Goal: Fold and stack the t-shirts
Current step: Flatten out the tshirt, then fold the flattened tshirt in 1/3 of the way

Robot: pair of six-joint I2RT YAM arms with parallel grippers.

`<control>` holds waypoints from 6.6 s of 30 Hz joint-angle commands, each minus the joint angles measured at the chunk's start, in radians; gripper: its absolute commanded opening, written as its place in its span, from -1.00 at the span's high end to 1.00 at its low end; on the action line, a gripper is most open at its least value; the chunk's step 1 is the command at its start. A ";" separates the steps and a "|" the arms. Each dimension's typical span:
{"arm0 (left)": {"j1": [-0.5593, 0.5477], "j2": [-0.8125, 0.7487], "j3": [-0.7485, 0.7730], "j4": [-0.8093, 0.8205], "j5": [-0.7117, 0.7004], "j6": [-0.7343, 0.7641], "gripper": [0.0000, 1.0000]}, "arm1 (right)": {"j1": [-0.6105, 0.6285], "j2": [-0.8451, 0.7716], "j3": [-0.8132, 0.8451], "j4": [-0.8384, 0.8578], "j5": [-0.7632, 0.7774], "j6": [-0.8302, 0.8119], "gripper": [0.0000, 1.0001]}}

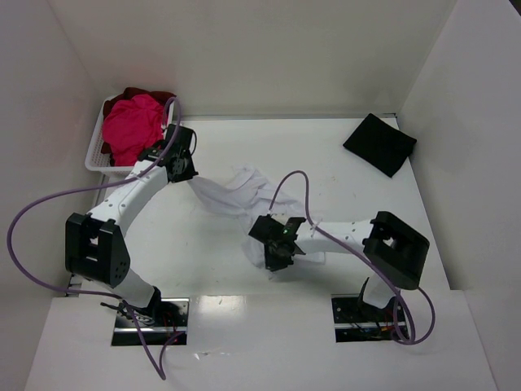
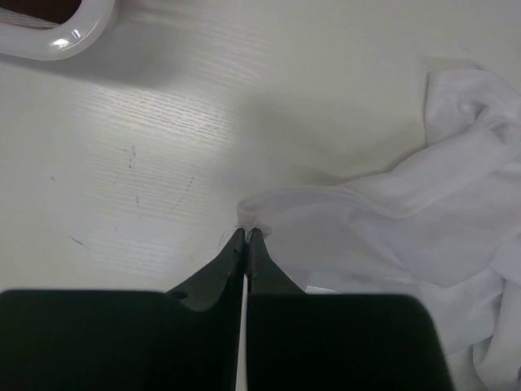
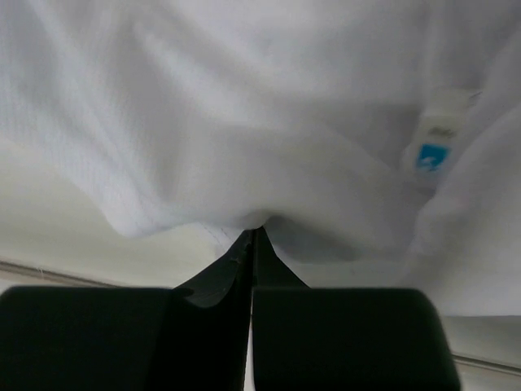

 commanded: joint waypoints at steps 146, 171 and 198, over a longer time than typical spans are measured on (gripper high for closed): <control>0.102 -0.358 -0.089 0.237 0.130 0.029 1.00 | -0.765 -0.383 0.319 0.351 0.198 -0.387 1.00; 0.202 0.551 0.534 0.263 0.091 0.050 1.00 | -0.946 0.416 0.819 0.399 -0.107 -0.404 1.00; 0.263 0.504 0.410 0.240 0.081 0.084 1.00 | -0.955 0.091 0.395 0.409 -0.174 -0.278 1.00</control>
